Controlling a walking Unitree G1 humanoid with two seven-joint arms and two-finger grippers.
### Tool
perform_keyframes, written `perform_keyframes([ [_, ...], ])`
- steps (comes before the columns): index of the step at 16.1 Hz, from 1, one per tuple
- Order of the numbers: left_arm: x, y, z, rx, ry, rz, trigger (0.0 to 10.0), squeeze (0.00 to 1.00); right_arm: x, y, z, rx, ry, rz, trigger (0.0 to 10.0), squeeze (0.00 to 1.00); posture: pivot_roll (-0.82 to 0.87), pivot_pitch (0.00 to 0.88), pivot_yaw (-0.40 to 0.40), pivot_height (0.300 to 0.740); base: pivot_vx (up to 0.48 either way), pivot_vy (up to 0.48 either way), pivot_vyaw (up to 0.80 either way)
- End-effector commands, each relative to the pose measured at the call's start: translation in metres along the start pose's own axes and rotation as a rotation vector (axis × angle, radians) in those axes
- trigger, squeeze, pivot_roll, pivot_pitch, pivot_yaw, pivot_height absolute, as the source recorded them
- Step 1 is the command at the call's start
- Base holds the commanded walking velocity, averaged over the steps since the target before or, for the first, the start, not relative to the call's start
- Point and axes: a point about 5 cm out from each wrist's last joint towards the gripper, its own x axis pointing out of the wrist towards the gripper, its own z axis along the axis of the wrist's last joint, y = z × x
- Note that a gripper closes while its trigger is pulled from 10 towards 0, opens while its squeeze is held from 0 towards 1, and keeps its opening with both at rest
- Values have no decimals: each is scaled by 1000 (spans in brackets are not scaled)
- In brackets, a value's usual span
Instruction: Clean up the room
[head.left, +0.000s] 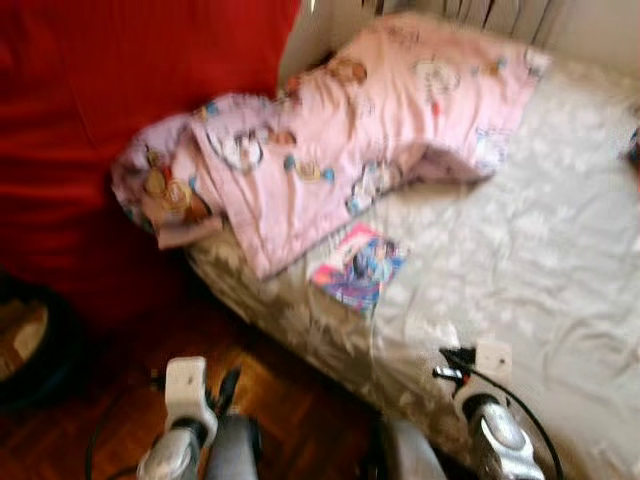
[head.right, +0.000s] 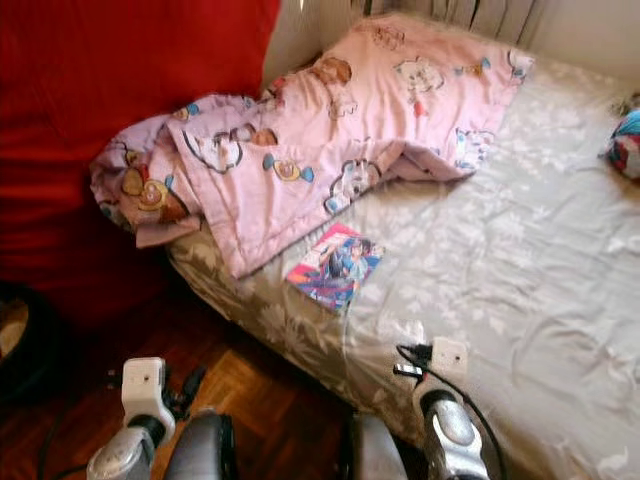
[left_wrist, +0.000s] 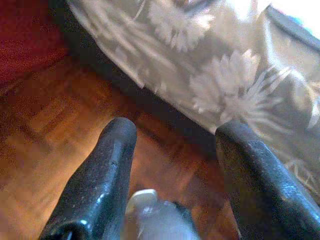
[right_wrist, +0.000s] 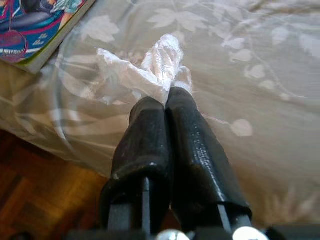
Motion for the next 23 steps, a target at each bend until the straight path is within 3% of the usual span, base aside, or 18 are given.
perform_keyframes([
  [1,-8,11,-22,-9,96,27,10000,0,-7,-8,-16,-12,74,-32,10000,0,60,93,-36,719,0,0,0],
  [4,-17,23,-47,-18,232,59,10000,0,-15,-17,-31,-27,141,-69,10000,0,54,76,-28,740,0,0,0],
  [6,-31,34,-73,-32,386,120,10000,0,-30,-29,-56,-45,253,-121,10000,0,34,56,-19,740,0,0,0],
  [8,-40,38,-85,-27,467,160,10000,0,-45,-38,-78,-71,368,-159,10000,0,27,48,-15,740,0,0,0],
  [11,-36,35,-82,-53,441,140,10000,0,-55,-40,-92,-71,427,-154,10000,0,20,40,-14,740,0,0,0],
  [16,-30,31,-80,-62,444,138,10000,0,-54,-31,-93,-102,440,-115,10000,0,17,82,-16,740,0,0,0],
  [23,-40,32,-91,-89,485,178,10000,0,-48,-21,-91,-108,433,-103,10000,0,17,122,-20,740,0,0,800],
])
